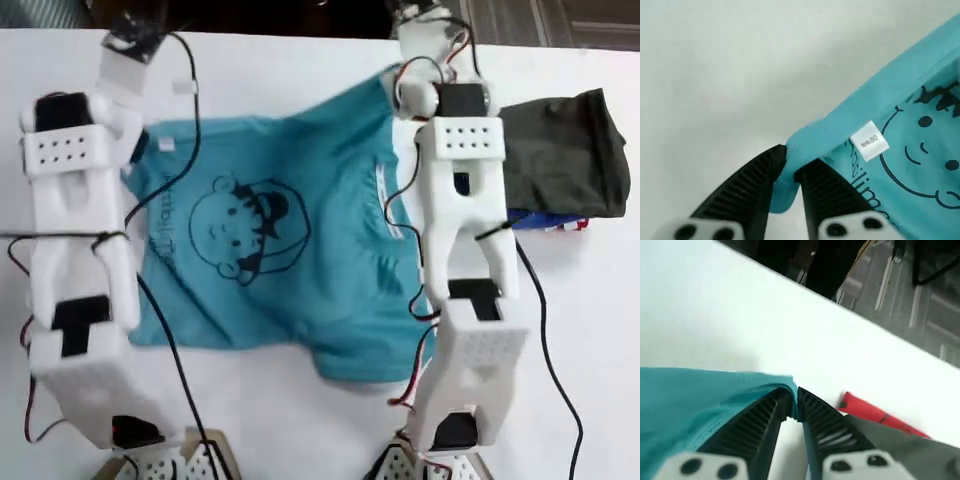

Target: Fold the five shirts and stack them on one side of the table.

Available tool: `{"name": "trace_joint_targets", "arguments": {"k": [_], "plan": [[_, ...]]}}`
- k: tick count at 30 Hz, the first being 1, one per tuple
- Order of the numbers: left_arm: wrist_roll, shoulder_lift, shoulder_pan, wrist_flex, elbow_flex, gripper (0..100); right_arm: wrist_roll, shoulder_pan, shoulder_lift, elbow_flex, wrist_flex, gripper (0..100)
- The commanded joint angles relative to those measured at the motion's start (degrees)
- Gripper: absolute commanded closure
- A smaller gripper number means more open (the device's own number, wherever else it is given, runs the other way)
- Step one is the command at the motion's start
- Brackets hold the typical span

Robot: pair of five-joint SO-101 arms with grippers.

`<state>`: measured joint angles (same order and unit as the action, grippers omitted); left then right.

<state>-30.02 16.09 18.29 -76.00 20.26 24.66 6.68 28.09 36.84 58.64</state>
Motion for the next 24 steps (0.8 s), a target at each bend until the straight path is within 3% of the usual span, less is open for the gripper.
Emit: {"name": "trace_joint_targets", "arguments": {"k": [1,8,24], "plan": [[-0.53,2.55,-0.53,-0.26,2.86,97,-0.35,1.36,2.24,2.73,0.31,98.0],[-0.53,8.26,-0.44,-0.97,2.33,97,-0.35,4.53,7.87,2.73,6.55,98.0],[-4.57,-0.26,-0.62,-20.04,2.24,97,-0.35,1.1,-5.58,2.64,25.89,97.9]]}}
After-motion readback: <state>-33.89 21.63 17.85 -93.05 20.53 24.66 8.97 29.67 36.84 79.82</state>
